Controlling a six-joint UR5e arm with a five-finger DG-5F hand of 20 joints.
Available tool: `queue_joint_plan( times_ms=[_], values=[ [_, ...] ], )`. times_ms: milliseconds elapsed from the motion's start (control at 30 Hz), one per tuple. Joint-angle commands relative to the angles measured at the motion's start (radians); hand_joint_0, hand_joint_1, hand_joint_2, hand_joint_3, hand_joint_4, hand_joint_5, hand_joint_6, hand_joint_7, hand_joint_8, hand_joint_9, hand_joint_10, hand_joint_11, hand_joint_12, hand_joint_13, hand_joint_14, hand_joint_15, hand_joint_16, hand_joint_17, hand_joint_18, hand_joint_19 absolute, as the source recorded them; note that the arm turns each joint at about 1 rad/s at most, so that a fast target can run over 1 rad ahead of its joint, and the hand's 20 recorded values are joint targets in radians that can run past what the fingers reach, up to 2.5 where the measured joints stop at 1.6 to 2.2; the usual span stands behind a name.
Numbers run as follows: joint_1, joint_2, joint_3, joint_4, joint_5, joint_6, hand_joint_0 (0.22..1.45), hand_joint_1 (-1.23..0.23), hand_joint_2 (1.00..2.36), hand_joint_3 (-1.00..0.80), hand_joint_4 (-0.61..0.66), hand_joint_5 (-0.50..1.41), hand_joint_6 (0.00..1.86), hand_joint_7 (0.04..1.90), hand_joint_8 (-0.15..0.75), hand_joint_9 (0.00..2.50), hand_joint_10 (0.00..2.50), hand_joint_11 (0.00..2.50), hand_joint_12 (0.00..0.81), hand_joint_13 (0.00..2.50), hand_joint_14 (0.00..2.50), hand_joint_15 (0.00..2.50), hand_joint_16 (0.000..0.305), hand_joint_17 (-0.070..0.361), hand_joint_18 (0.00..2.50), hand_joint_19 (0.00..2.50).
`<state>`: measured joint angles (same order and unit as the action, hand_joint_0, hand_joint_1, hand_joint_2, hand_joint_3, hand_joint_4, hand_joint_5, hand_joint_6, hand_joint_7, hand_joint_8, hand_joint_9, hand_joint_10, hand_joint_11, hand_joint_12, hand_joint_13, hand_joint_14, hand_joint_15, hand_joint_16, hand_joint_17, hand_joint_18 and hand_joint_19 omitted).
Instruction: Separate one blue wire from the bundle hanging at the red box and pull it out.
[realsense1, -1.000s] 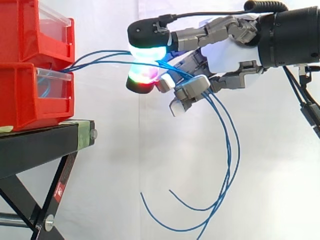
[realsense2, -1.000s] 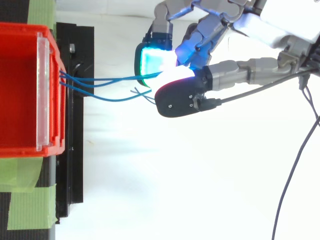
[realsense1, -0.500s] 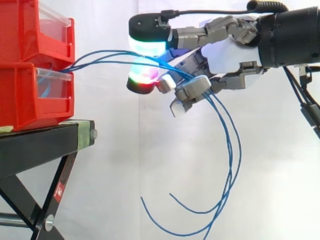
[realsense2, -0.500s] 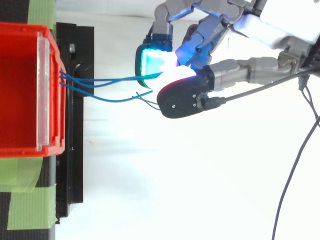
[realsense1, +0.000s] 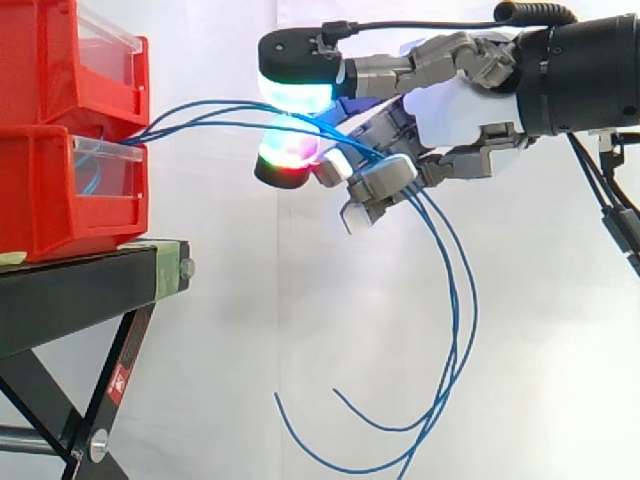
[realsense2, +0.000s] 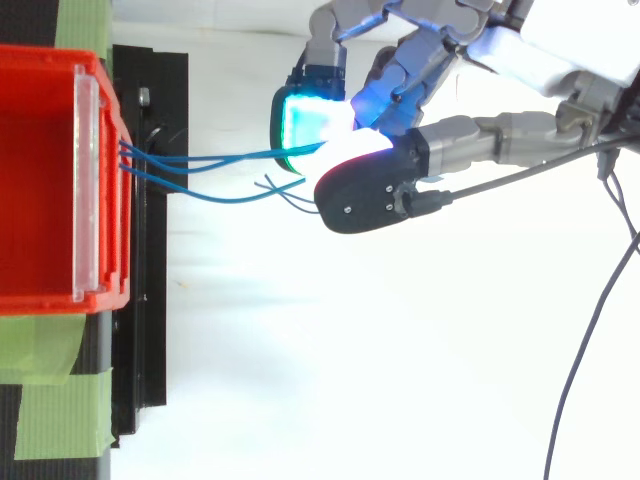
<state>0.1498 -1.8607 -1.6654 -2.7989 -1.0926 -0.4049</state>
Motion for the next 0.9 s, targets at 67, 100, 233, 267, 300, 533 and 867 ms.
queue_joint_plan(
  times_ms=[67, 100, 233, 267, 300, 533, 867],
  values=[
    [0.001, 0.000, -0.001, -0.001, 0.007, 0.000, 0.65, -0.67, 1.01, -0.40, 0.17, -0.22, 0.89, 1.11, 0.374, 1.10, 0.02, 1.17, 0.328, 1.41, 0.08, 1.71, 0.051, 0.114, 0.79, 0.79],
    [0.001, 0.000, 0.001, -0.001, 0.008, 0.000, 0.65, -0.67, 1.01, -0.37, 0.17, -0.22, 0.89, 1.12, 0.376, 1.11, 0.02, 1.16, 0.322, 1.41, 0.08, 1.71, 0.051, 0.114, 0.78, 0.79],
    [0.001, 0.000, -0.001, 0.001, 0.007, 0.000, 0.64, -0.67, 1.02, -0.35, 0.17, -0.22, 0.90, 1.11, 0.375, 1.11, 0.02, 1.16, 0.319, 1.40, 0.08, 1.71, 0.051, 0.114, 0.78, 0.80],
    [0.001, 0.000, -0.001, 0.001, 0.007, 0.000, 0.64, -0.66, 1.01, -0.35, 0.17, -0.22, 0.90, 1.11, 0.379, 1.11, 0.02, 1.17, 0.328, 1.40, 0.08, 1.71, 0.051, 0.114, 0.78, 0.80],
    [0.001, 0.000, -0.001, 0.001, 0.007, 0.000, 0.64, -0.65, 1.01, -0.36, 0.18, -0.22, 0.90, 1.11, 0.370, 1.10, 0.02, 1.18, 0.330, 1.39, 0.08, 1.71, 0.051, 0.115, 0.78, 0.80],
    [0.001, 0.000, -0.001, 0.002, 0.007, -0.002, 0.59, -0.71, 1.00, -0.50, 0.21, -0.25, 0.89, 1.06, 0.363, 0.97, 0.02, 1.13, 0.337, 1.27, 0.00, 1.71, 0.052, 0.118, 0.71, 0.80],
    [0.001, 0.000, -0.001, 0.002, 0.005, -0.002, 0.61, -0.57, 1.00, -0.47, 0.21, -0.24, 0.88, 1.04, 0.371, 1.03, 0.02, 1.14, 0.337, 1.32, 0.02, 1.69, 0.052, 0.116, 0.73, 0.80]
  ],
)
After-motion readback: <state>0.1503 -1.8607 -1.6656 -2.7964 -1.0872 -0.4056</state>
